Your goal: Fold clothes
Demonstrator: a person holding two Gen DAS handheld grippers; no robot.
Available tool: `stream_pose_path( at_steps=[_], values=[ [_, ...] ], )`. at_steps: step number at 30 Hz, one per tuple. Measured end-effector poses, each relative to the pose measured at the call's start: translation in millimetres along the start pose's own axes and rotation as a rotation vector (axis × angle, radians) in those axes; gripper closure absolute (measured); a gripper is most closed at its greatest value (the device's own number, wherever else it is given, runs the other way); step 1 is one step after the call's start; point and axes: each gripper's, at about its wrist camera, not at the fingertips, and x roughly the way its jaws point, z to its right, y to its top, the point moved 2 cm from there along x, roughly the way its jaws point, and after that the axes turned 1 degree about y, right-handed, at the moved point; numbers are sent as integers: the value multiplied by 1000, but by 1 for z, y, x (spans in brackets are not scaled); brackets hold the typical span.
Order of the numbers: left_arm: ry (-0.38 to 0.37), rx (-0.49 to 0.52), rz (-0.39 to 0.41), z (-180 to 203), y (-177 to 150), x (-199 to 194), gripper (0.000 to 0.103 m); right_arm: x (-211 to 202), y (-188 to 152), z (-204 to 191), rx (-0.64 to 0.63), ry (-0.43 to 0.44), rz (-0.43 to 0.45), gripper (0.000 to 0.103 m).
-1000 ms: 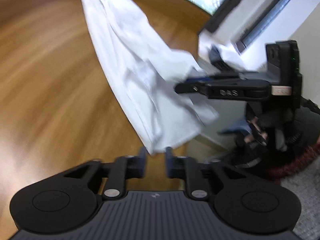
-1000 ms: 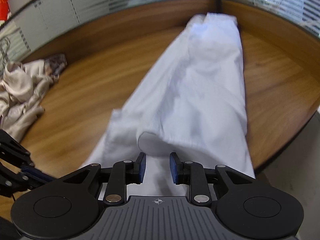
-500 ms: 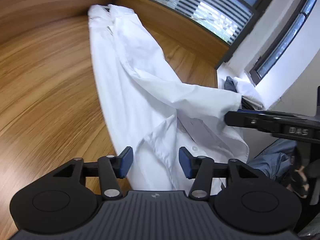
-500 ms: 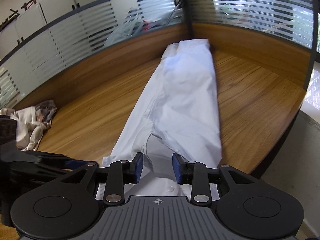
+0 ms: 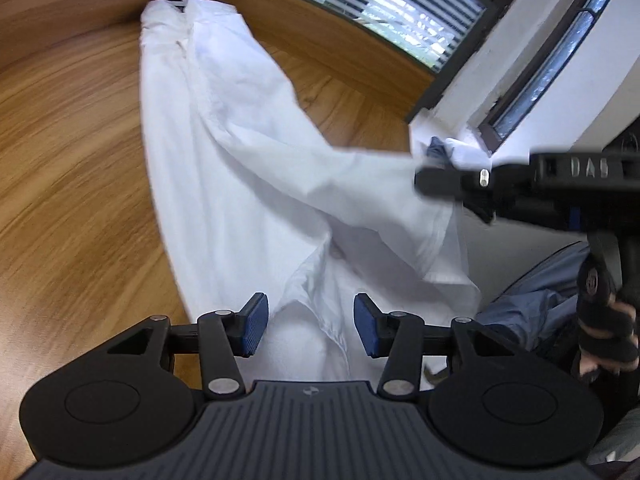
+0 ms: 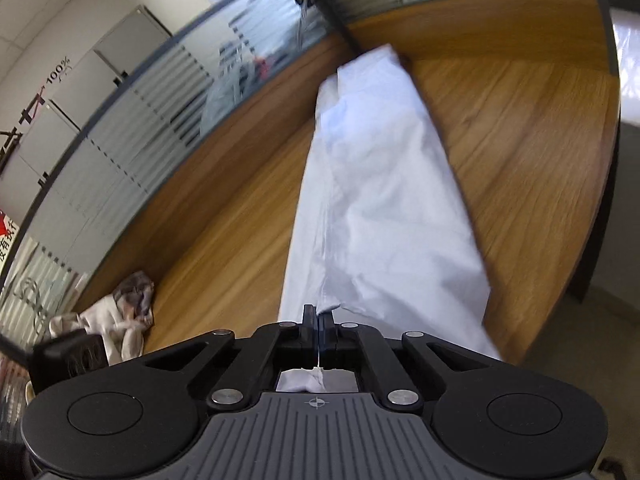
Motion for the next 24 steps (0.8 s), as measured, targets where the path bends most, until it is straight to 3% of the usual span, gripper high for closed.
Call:
stream_pose_path(
  at_steps=[4,8,13,16,20,24],
  values=[
    [-75,43,-4,25,0,2,51,-17,21,-4,-33,-21,31,100],
    [-140,60,-59,48,-10,16,51,-27,35,-5,-53,-37,43,100],
    [-132,59,-137,54,-32,35,51,-31,37,-17,-93,-13,35,100],
    [-160,28,-97,50,-34,16,51,-23,27,-34,-180,-23,-5,100],
    [-121,-22,-11,31,-30,-27,51,-1,0,-53,-310,-43,-84,100],
    [3,-64,42,1,-28,-61,51,27,-38,-68,-440,-64,-165,100]
  ],
)
